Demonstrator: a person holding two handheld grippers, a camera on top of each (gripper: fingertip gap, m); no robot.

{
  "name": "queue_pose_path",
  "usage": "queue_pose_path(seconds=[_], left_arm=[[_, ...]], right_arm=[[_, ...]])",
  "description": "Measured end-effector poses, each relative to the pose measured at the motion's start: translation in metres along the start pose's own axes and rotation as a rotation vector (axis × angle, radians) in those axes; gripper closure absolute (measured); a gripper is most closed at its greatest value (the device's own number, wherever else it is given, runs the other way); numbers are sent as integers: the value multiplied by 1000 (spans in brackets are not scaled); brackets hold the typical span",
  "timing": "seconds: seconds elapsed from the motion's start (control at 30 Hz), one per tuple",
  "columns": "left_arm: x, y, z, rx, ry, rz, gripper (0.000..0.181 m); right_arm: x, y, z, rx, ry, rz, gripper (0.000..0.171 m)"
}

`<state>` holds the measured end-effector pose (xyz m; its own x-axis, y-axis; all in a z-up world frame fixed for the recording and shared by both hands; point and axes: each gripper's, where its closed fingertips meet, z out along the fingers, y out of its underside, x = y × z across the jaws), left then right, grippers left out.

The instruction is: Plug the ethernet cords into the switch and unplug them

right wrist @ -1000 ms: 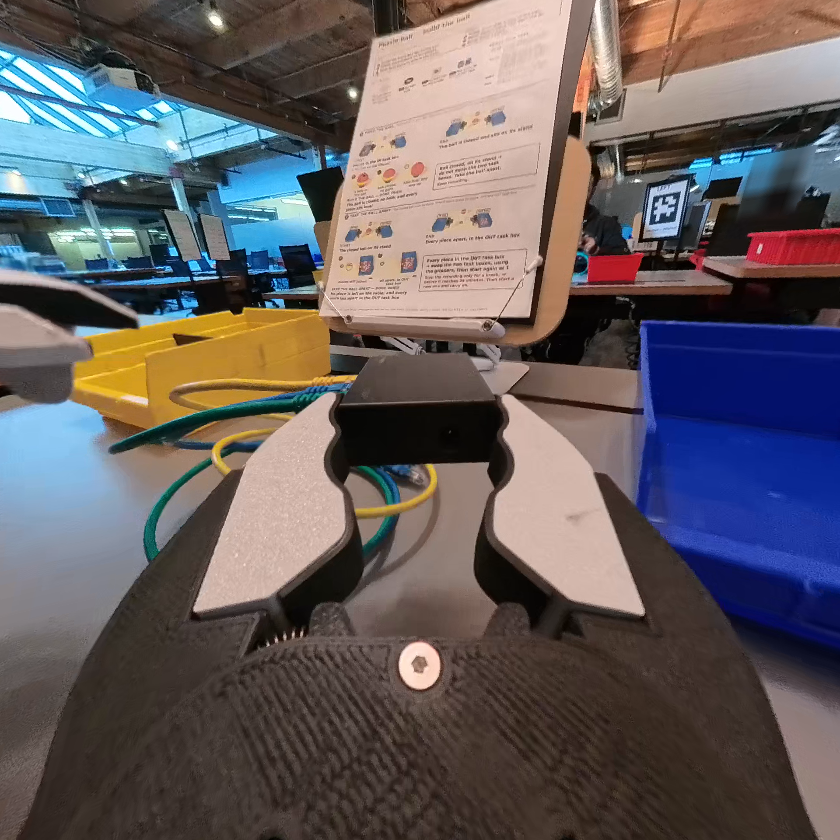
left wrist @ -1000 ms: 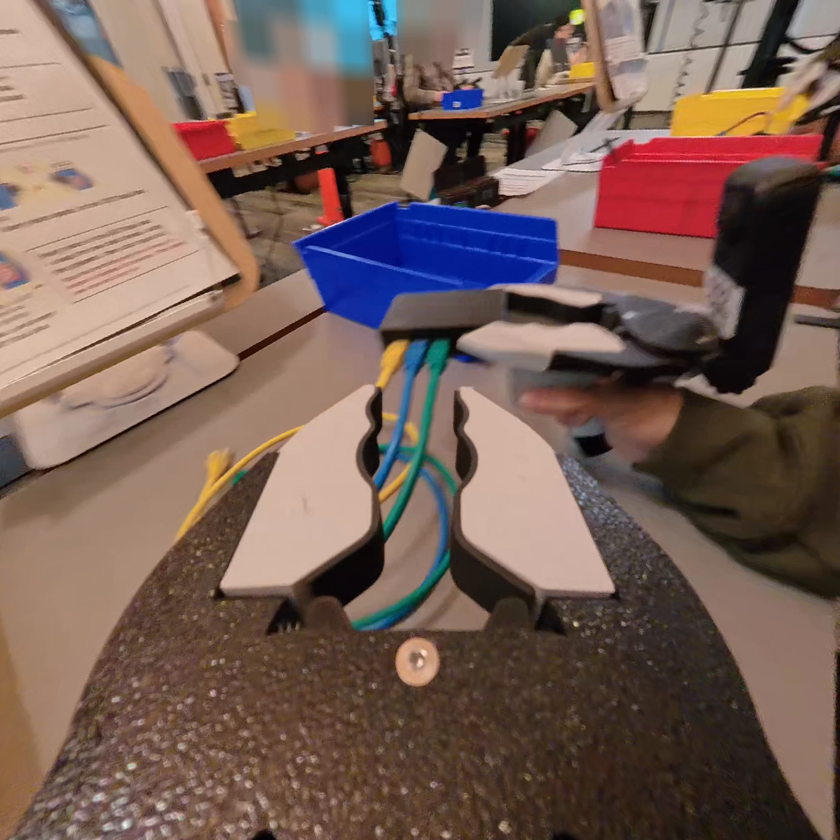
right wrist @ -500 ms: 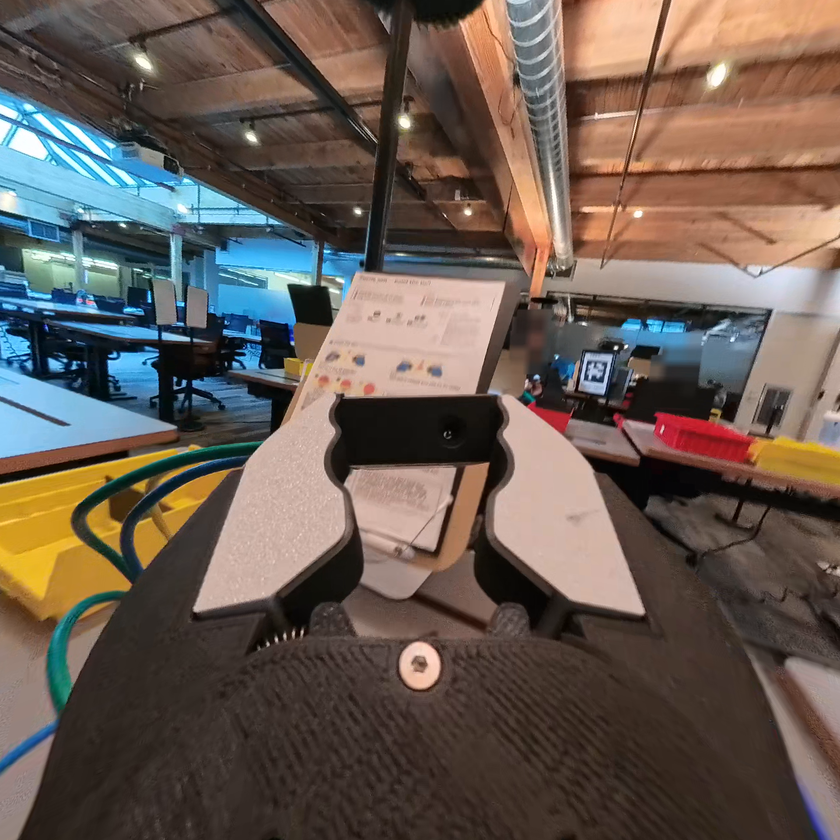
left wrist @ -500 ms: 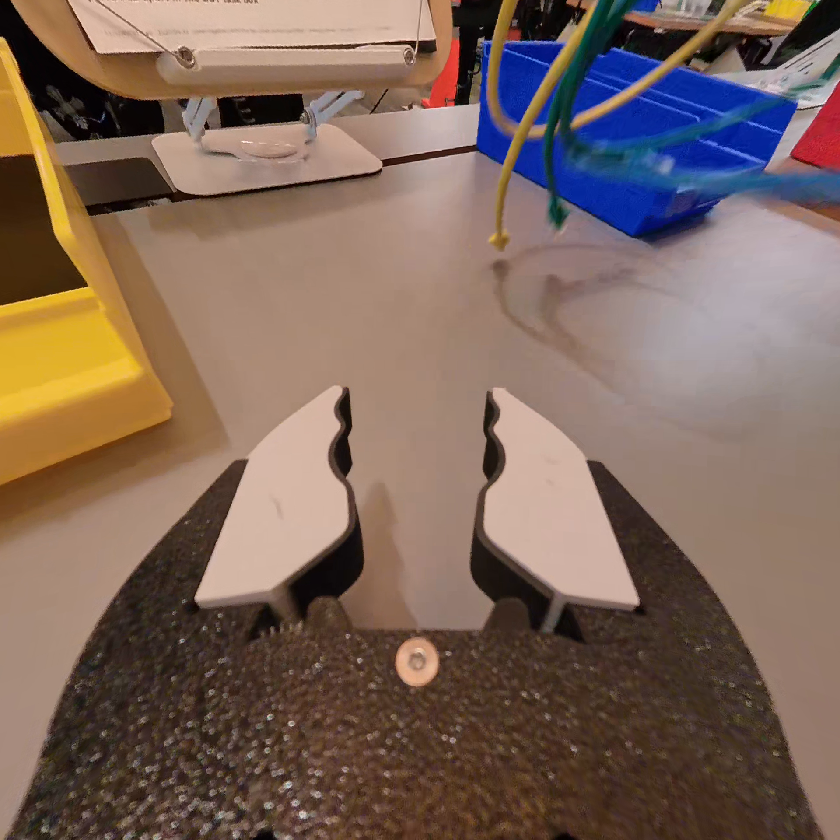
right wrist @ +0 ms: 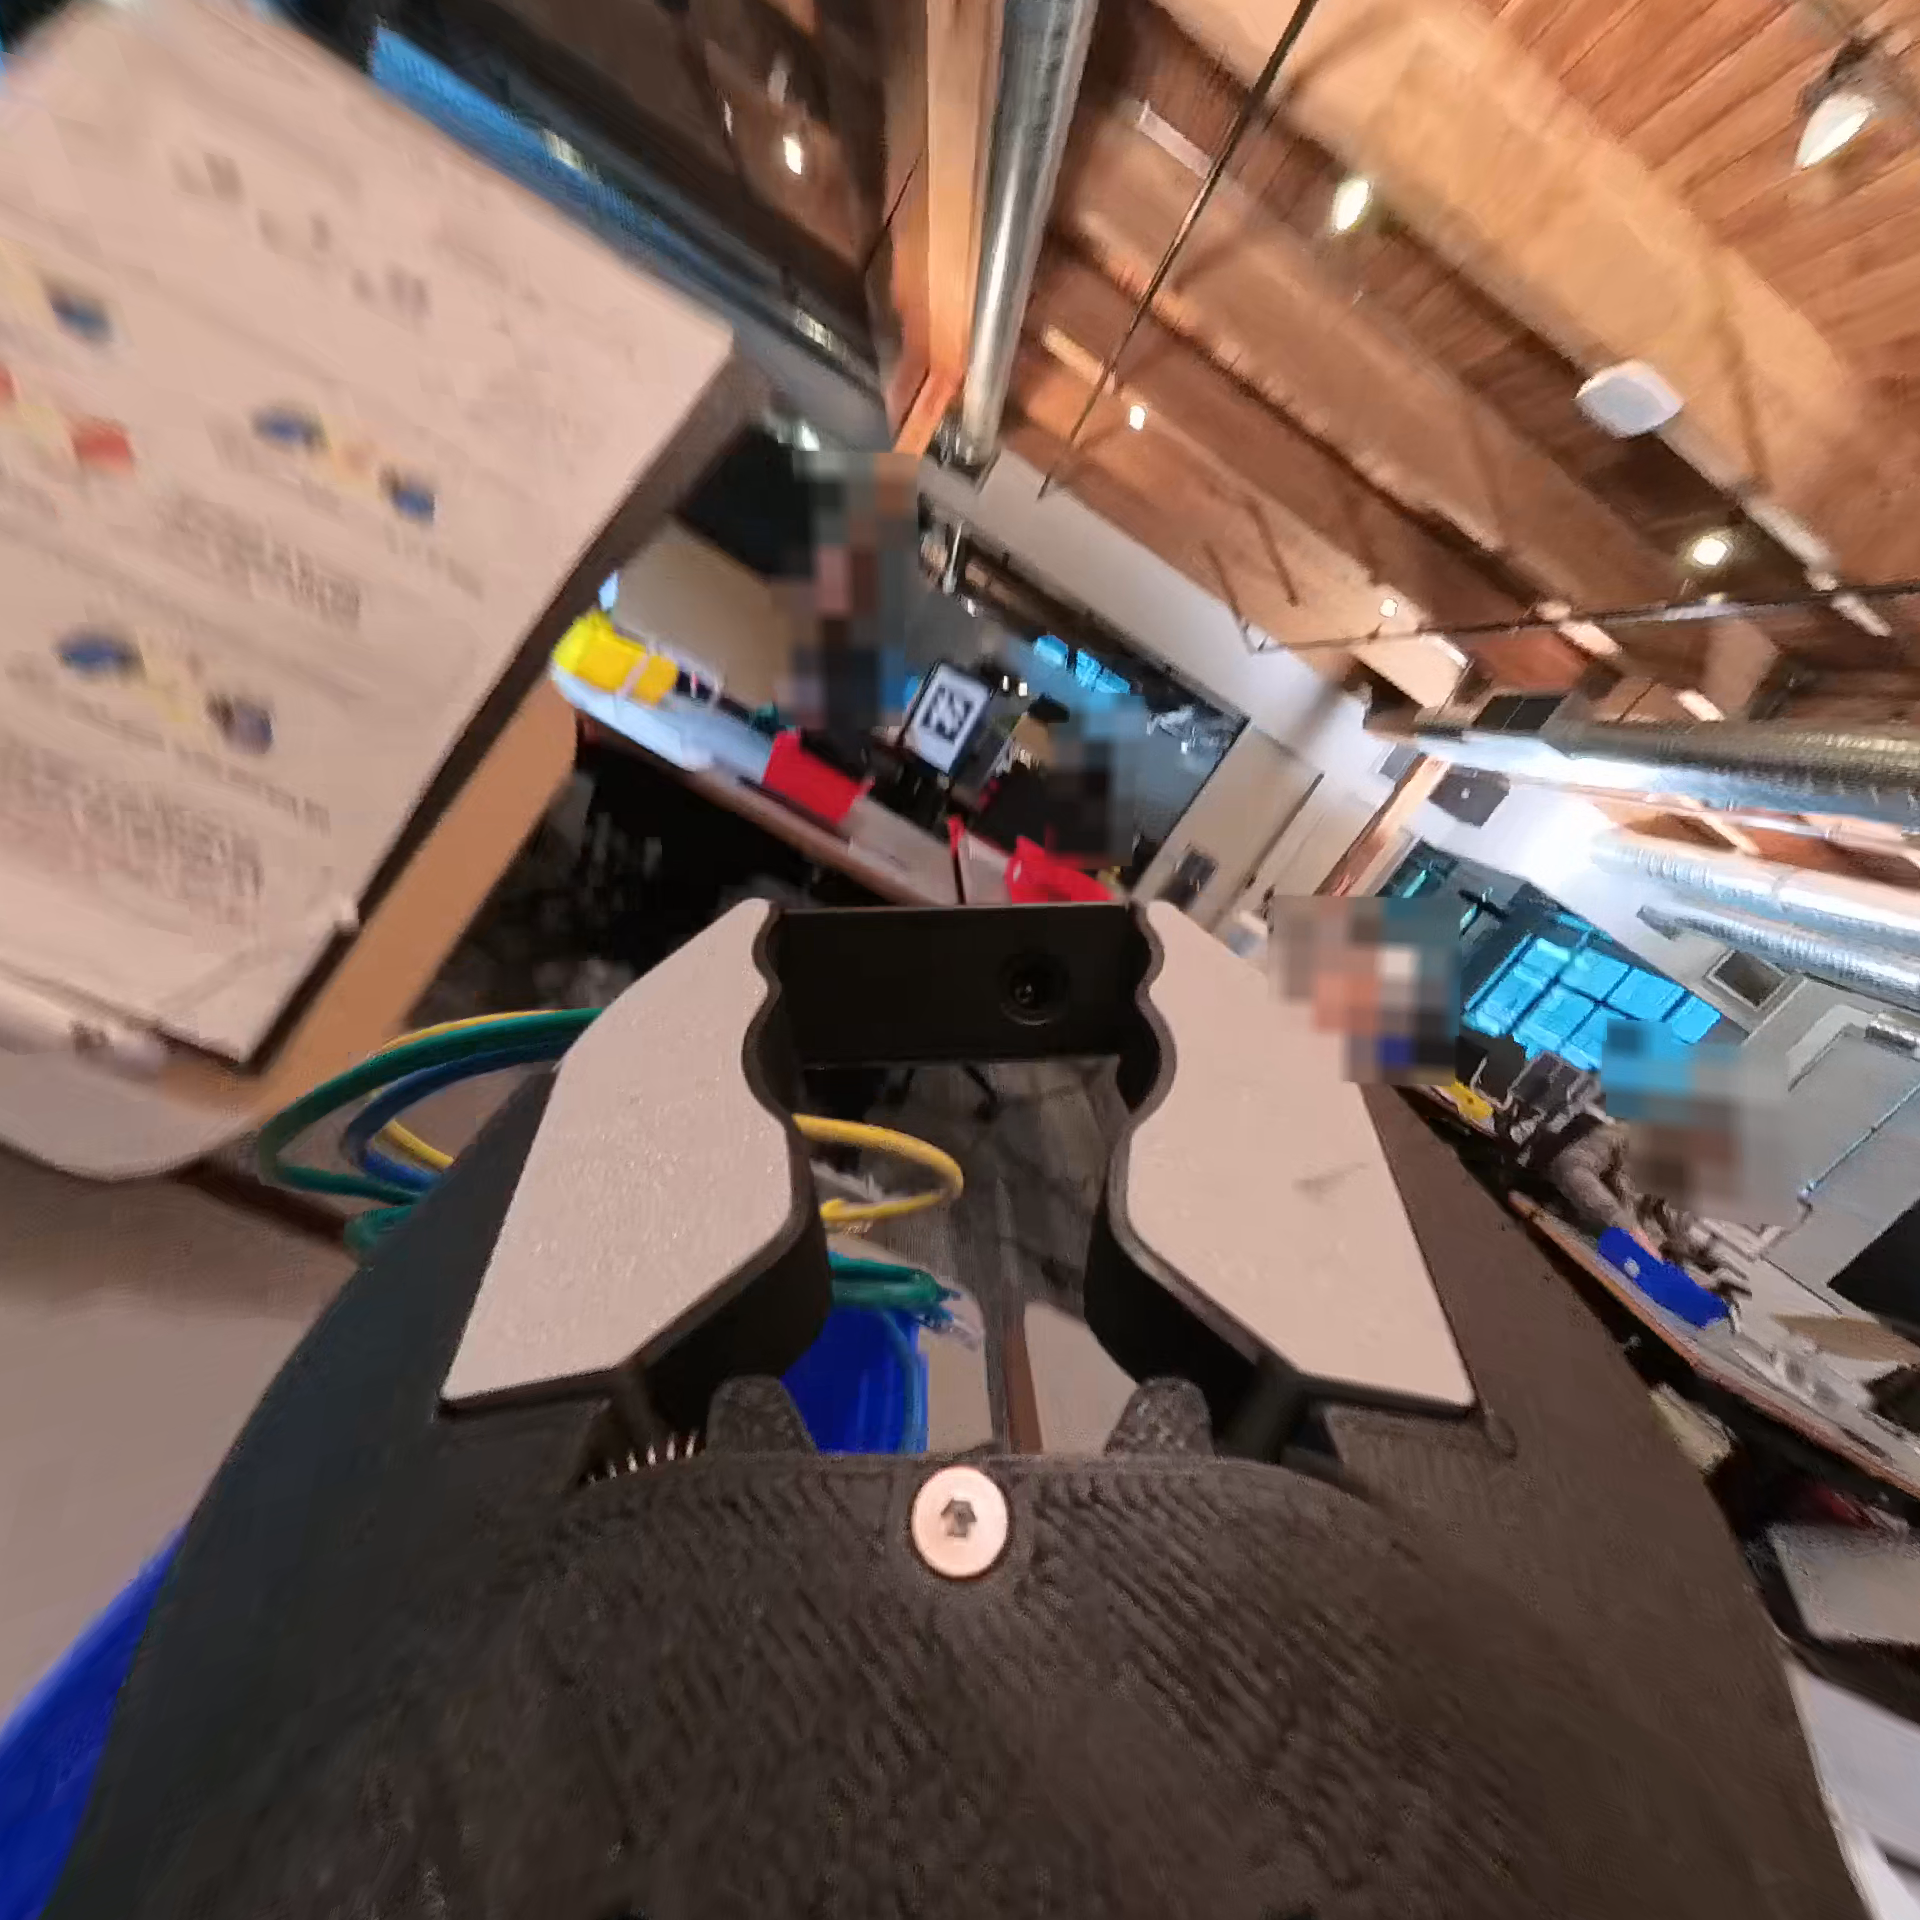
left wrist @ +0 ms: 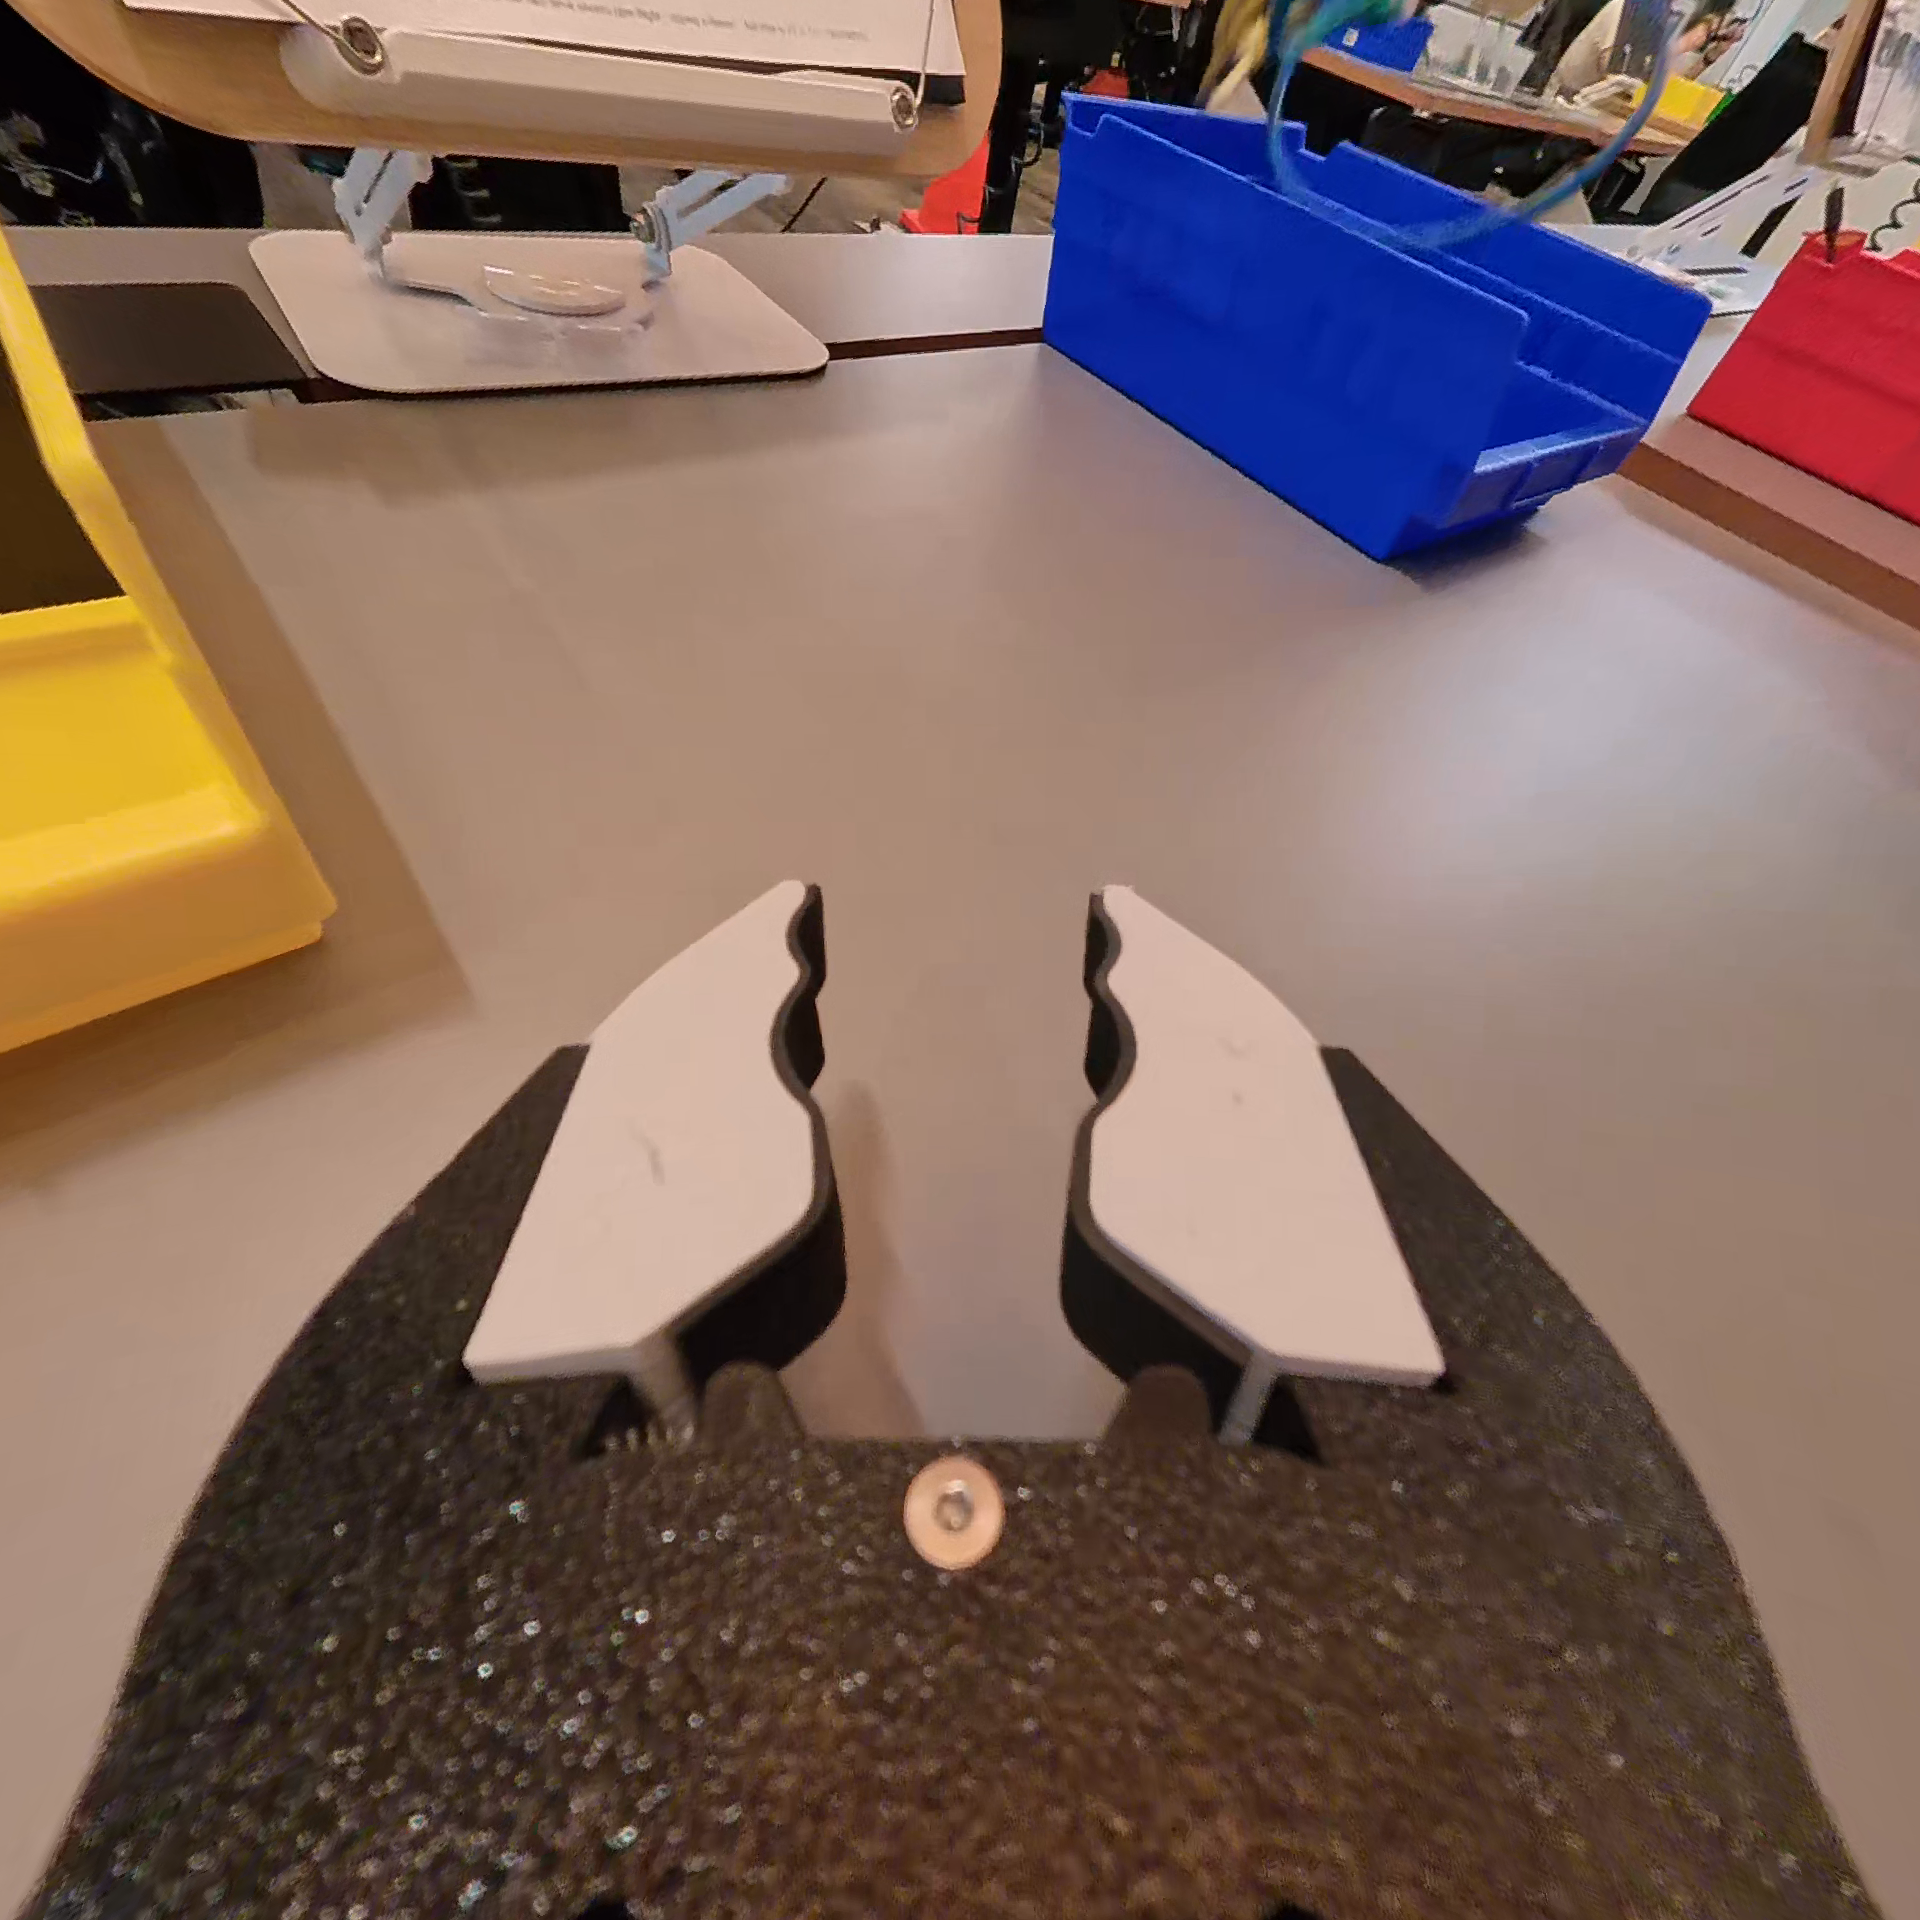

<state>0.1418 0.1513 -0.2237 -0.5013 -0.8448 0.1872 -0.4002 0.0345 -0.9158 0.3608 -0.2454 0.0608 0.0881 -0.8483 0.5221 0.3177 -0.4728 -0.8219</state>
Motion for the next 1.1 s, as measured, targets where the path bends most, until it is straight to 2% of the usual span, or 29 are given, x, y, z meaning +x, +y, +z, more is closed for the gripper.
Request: queue_pose_path(seconds=[0.1,0.27,0.47,0.6,0.63,0.67,0.8,0.93,1.0,1.1], left_arm=[[3,2,0,-9,18,-5,135],[7,4,-1,-17,31,2,136],[7,9,4,-62,31,7,136],[10,12,5,-83,29,30,136],[11,12,5,-87,28,36,136],[12,13,6,-94,30,43,136],[20,19,13,-142,37,65,135],[51,14,29,-130,128,16,133],[74,7,43,-128,192,-7,131],[113,-10,70,-155,265,30,118]], right_arm=[[-24,59,-4,-78,-26,57,109],[-13,118,-22,-175,72,157,109],[-22,162,-51,-277,60,-30,110],[-42,199,-82,-424,-6,-137,106],[-54,209,-90,-463,-68,-163,122],[-61,215,-97,-484,-96,-204,126],[-72,218,-113,-517,-126,-268,121],[-67,189,-128,-474,-95,43,111],[-67,172,-140,-449,-71,239,98],[-67,158,-162,-419,-22,437,89]])
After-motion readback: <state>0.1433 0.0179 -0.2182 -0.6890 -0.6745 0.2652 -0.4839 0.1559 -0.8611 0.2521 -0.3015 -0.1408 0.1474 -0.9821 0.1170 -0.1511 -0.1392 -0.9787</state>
